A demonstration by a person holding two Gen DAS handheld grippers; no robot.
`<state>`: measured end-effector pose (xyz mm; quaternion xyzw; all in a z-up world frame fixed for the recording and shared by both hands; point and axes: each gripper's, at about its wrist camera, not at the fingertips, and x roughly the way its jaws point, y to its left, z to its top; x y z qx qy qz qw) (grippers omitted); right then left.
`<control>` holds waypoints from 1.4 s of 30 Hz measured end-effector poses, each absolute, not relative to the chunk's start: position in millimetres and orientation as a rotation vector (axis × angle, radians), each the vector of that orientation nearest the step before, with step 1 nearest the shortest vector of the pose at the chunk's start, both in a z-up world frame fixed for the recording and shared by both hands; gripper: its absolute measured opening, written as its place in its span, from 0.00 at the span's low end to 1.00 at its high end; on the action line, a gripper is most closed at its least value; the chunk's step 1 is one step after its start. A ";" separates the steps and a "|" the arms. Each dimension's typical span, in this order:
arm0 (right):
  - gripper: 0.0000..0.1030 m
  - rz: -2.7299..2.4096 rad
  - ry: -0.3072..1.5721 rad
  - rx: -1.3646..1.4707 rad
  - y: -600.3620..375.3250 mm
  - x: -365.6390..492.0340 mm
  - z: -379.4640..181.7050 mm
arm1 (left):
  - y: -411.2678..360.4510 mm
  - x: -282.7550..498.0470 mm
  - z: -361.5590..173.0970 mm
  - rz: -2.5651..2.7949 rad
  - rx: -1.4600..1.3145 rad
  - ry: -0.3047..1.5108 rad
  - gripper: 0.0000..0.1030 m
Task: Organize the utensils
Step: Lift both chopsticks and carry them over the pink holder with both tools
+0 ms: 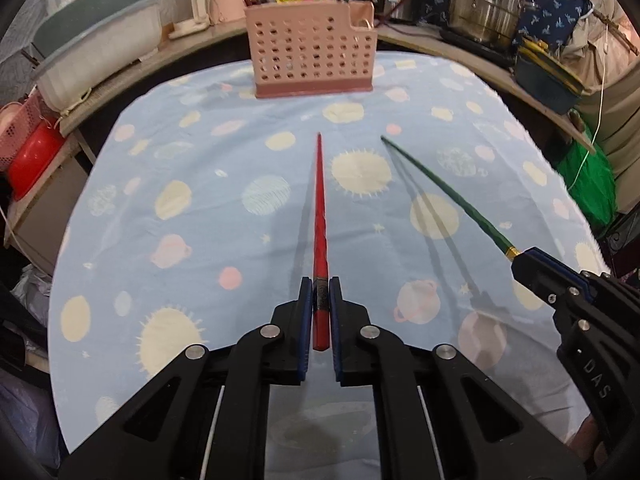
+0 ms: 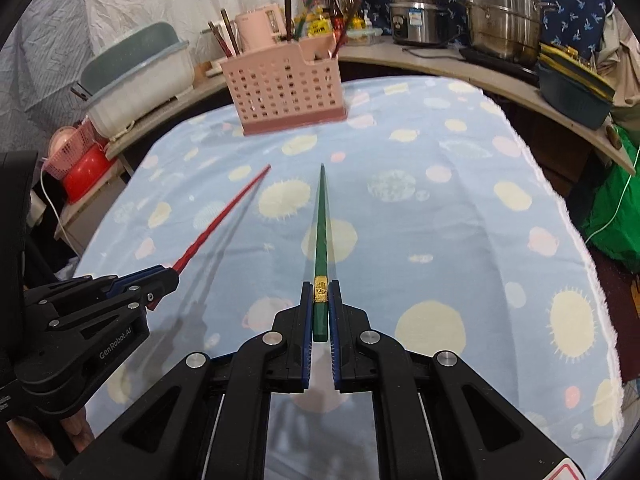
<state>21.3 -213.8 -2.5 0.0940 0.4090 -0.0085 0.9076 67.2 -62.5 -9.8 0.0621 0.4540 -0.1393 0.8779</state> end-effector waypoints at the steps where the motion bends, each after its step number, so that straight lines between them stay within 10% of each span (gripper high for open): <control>1: 0.07 -0.014 0.831 0.194 -214.2 21.6 3.9 | -61.6 67.9 -4.0 -0.285 0.129 0.936 0.07; 42: 0.07 0.160 0.484 0.140 -184.1 152.3 178.3 | -37.8 184.2 170.5 -0.170 0.015 0.672 0.07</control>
